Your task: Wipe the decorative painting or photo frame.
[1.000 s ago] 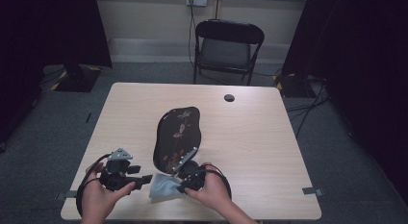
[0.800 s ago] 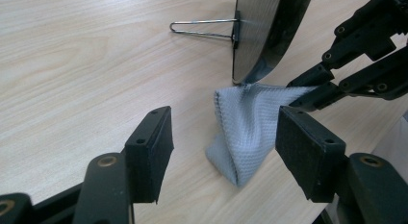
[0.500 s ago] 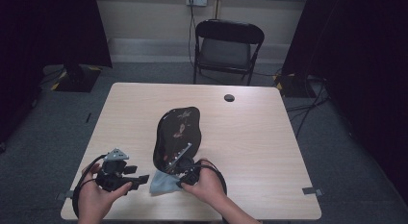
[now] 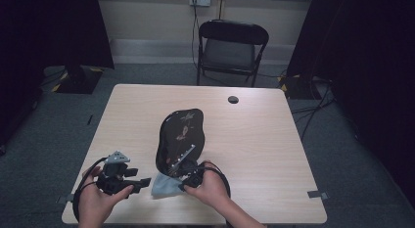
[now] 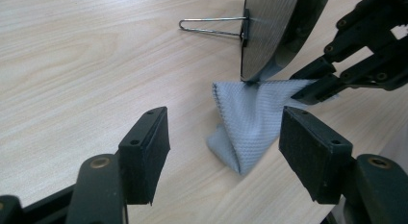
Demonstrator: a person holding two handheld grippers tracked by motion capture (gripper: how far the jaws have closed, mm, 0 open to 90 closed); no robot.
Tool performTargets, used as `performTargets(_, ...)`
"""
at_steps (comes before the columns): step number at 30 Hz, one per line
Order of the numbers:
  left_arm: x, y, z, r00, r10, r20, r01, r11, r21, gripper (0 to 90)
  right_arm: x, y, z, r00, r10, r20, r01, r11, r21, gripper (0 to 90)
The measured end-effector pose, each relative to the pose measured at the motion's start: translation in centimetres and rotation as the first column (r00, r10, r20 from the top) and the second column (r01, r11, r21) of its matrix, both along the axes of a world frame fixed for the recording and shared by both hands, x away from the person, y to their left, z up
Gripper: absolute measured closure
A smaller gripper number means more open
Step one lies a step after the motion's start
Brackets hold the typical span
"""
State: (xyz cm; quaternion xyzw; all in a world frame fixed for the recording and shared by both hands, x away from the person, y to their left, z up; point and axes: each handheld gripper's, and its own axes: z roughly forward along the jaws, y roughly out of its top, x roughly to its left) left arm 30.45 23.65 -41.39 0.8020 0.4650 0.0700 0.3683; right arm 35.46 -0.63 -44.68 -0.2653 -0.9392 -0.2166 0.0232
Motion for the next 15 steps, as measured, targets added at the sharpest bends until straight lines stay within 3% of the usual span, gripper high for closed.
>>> performTargets(8, 0.0, 0.7, 0.2, 0.9998, 0.018, 0.006, -0.017, 0.9997, -0.014, 34.4, -0.8, 0.5, 1.9, 0.9986, 0.042, 0.032, -0.042, 0.9991, 0.009, 81.1)
performTargets(15, 0.0, 1.8, 0.5, 0.9987, 0.049, 0.015, -0.048, 0.9984, -0.029, 34.4, -1.0, 0.5, 2.3, 0.9983, 0.047, 0.034, -0.047, 0.9989, 0.003, 81.2)
